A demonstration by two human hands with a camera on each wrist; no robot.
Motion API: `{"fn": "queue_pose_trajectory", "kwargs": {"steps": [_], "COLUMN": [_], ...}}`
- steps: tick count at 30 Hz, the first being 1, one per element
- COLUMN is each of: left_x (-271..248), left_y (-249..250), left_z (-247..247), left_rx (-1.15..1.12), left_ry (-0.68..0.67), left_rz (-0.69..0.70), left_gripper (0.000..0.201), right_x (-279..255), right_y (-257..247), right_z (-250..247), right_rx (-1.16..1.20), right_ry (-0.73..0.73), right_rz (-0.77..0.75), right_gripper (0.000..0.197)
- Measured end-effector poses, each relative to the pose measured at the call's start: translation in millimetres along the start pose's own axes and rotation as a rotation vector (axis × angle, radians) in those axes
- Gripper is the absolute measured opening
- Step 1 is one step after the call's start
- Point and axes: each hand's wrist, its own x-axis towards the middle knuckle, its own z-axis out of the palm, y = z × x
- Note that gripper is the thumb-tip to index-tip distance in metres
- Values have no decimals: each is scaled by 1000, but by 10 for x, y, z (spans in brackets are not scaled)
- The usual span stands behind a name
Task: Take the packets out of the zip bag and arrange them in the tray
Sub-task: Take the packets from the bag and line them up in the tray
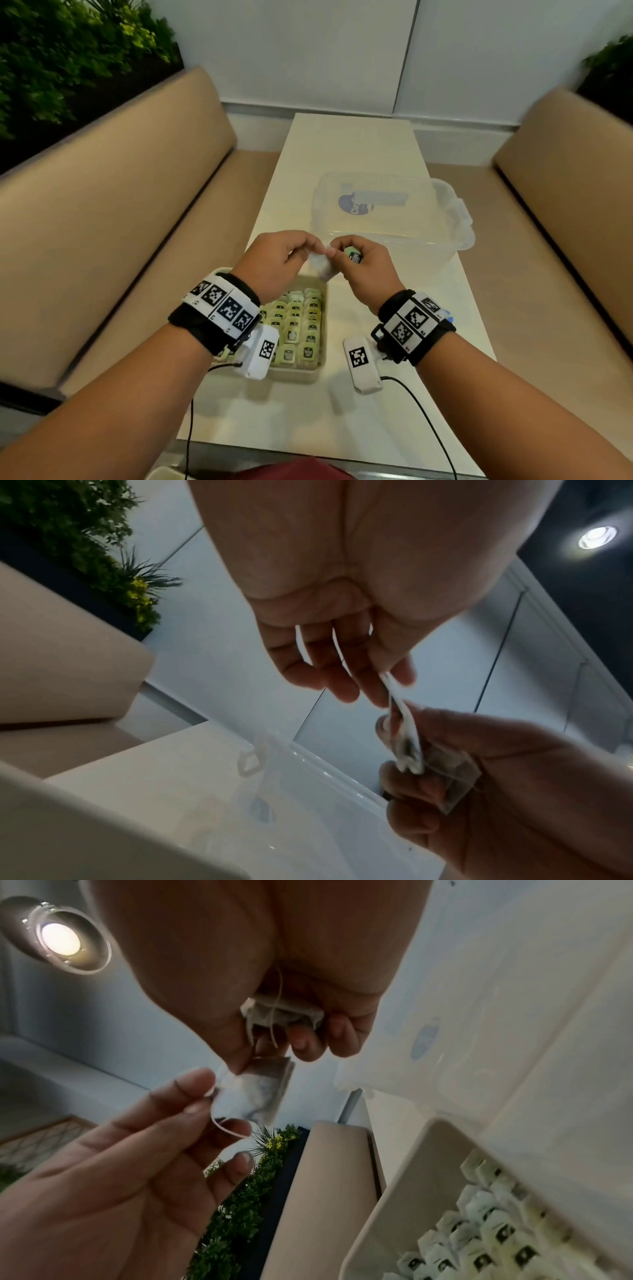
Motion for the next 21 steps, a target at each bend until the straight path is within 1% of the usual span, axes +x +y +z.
{"fn": "queue_pose_trajectory", "kwargs": {"steps": [2,5,6,8,10,12,15,16,18,20,21], "left_x": [1,18,28,57,91,133,183,198,227,241,249], "left_y": [-55,-114,-123,-138,-138,-148,-205,-243,-349,-465,-516], "left_z": [-123,-282,-320,-390,-447,-493,-511,-500,-448,-352,-293], "left_rx": [108,273,337,460,528,549,479,475,523,570,598], "left_ry": [-56,-93,-102,-116,-140,-198,-274,-303,-384,-463,-505], "left_rz": [45,102,131,197,208,161,62,29,-21,-51,-57], "left_gripper": [28,22,19,13,14,13,5,3,8,11,11], "right_x": [0,-30,-41,-61,-72,-79,-83,-100,-133,-167,-172], "right_y": [-4,-20,-24,-29,-6,34,125,154,227,291,321], "right_z": [86,227,274,364,448,522,571,575,565,524,496], "right_rx": [42,97,113,105,37,-12,-53,-57,-49,19,89], "right_ry": [-29,-87,-97,-99,-98,-91,-67,-71,-51,19,61], "right_rz": [37,85,91,70,46,40,89,123,197,294,348], "right_gripper": [7,6,8,20,28,25,19,16,15,17,17]}}
